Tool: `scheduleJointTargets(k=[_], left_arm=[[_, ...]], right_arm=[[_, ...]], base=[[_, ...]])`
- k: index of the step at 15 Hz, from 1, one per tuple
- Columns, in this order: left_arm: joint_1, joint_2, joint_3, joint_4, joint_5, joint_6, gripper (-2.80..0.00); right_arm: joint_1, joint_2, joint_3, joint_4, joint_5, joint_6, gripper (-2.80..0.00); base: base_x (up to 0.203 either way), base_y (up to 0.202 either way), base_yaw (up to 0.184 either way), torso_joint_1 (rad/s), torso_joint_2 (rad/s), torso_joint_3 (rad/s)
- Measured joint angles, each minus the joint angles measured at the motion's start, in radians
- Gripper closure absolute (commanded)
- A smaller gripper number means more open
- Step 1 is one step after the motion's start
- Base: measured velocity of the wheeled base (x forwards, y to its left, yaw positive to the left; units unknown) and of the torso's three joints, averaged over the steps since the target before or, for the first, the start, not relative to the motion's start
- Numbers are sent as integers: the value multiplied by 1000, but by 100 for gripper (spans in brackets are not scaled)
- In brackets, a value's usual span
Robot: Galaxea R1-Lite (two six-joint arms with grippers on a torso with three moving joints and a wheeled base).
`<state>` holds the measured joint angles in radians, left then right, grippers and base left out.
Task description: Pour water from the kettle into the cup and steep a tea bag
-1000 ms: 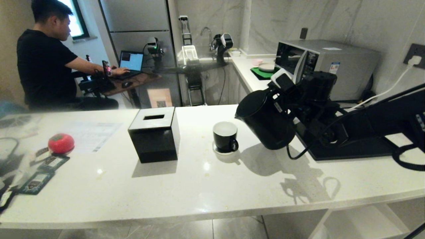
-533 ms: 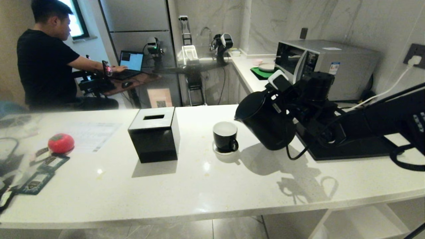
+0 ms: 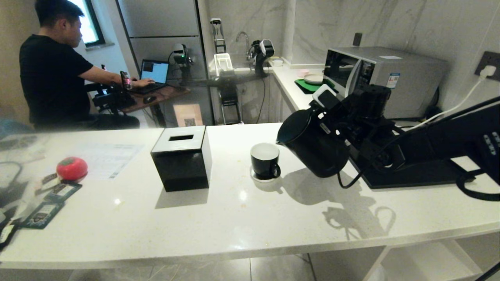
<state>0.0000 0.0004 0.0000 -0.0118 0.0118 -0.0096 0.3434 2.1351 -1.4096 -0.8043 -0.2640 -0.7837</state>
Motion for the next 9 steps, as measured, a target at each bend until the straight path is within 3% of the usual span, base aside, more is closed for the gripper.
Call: scheduleJointTargets(k=[9], left_arm=[[0, 0, 0, 0, 0, 0, 0]], right_arm=[[2, 0, -68, 104, 0, -38, 0]], base=[[0, 0, 0, 0, 0, 0]])
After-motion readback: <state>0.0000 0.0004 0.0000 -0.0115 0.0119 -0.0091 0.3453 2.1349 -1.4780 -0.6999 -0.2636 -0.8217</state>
